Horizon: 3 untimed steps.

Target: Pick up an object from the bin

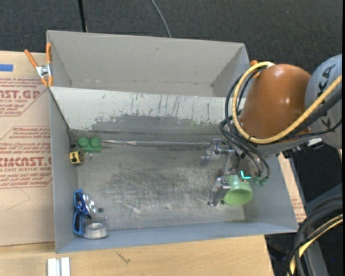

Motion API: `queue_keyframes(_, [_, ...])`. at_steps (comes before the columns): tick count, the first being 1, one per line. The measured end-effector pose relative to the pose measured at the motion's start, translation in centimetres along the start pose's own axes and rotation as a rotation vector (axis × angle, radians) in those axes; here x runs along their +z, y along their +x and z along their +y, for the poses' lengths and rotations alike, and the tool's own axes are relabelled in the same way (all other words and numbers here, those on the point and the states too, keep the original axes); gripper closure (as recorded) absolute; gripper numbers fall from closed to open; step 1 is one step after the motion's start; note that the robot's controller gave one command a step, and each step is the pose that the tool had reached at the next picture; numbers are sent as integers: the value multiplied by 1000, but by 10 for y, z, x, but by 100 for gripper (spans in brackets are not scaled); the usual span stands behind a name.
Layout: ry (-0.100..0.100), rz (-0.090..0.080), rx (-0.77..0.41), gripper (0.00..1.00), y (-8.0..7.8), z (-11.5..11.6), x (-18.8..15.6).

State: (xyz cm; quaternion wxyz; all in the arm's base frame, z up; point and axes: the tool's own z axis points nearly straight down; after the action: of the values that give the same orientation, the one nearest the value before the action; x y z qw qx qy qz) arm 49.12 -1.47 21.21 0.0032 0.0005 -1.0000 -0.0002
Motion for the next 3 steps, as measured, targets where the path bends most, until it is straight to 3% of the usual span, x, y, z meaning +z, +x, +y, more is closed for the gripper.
queue_keyframes(1, [2,-1,-27,0,-7,-66,70])
queue_keyframes(2, [-4,-12,-77,0,-15,-118,128])
queue_keyframes(3, [-14,-9,-80,100,-15,-113,130])
